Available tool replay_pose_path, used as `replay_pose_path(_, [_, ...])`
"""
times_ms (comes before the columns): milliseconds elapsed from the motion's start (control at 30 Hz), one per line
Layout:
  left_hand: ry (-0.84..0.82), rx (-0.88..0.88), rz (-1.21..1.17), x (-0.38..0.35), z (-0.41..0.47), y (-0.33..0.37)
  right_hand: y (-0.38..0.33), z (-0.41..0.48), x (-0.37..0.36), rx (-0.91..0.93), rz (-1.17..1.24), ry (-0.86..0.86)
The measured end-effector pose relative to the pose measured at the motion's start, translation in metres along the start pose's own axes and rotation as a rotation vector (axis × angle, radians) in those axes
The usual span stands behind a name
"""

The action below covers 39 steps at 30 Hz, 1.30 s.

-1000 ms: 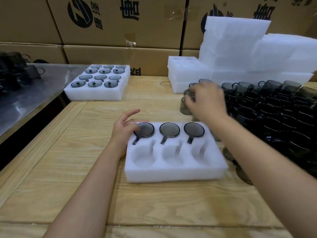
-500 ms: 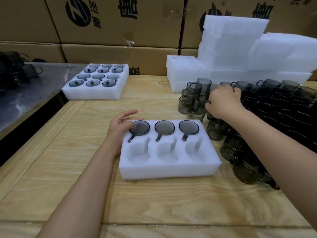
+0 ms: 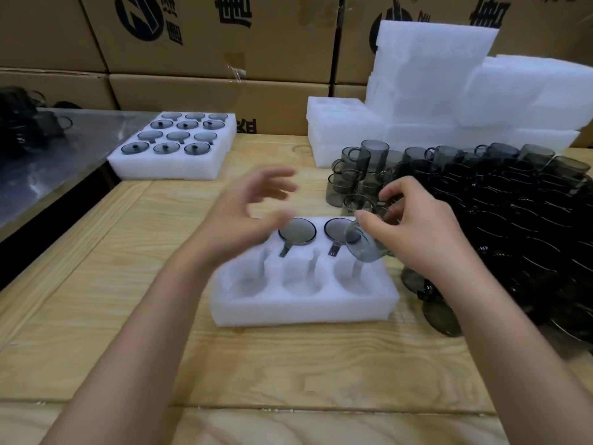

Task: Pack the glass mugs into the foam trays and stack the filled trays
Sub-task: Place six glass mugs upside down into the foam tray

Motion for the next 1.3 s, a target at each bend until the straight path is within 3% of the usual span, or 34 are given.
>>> replay_pose_path(67, [-0.212,0.002,0.116,-0.035,-0.006,0.018,0.000,-0.002,-0.005,-0.003,-0.004,0.015])
replay_pose_path(133, [-0.305,0.007,0.200,-0.065,-0.009,0.024,0.000,-0.002,-0.008,0.003,-0.087,0.018])
replay_pose_path(433, [-0.314,-0.055,0.354,-0.067,-0.007,0.009,-0.006,0.001,-0.016,0.023,-0.308,-0.170])
replay_pose_path(733, [-0.354,-0.015,0.276,-0.070,-0.012,0.001,-0.013,-0.003,-0.026,0.170,-0.527,-0.283])
replay_pose_path(967, [-0.324,-0.083,0.190,-0.066,-0.015,0.003,-0.021,-0.010,-0.043,0.308,-0.671,-0.292])
replay_pose_path(1067, [-0.329,-0.291,0.255,-0.066,-0.019,0.013,-0.012,-0.009,-0.045,0.322,-0.594,-0.289])
replay_pose_path(1133, [-0.366,-0.362,0.365,-0.069,-0.020,0.015,-0.003,-0.010,-0.051,0.375,-0.539,-0.387])
replay_pose_path(1233, [-0.493,-0.363,0.606,-0.080,-0.019,0.009,0.012,-0.009,-0.069,0.458,-0.761,-0.580])
replay_pose_path(1300, [-0.524,-0.338,0.668,-0.084,-0.017,0.003,0.016,-0.007,-0.074,0.427,-0.805,-0.586])
Point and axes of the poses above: each hand's wrist, its own z-axis towards the middle knuckle, its own x-axis out of the back of the hand, y = z × x, the point moved 2 cm from there along z, towards the middle knuckle, and after that the axes turned 3 degrees about y, right-handed, at the moved point
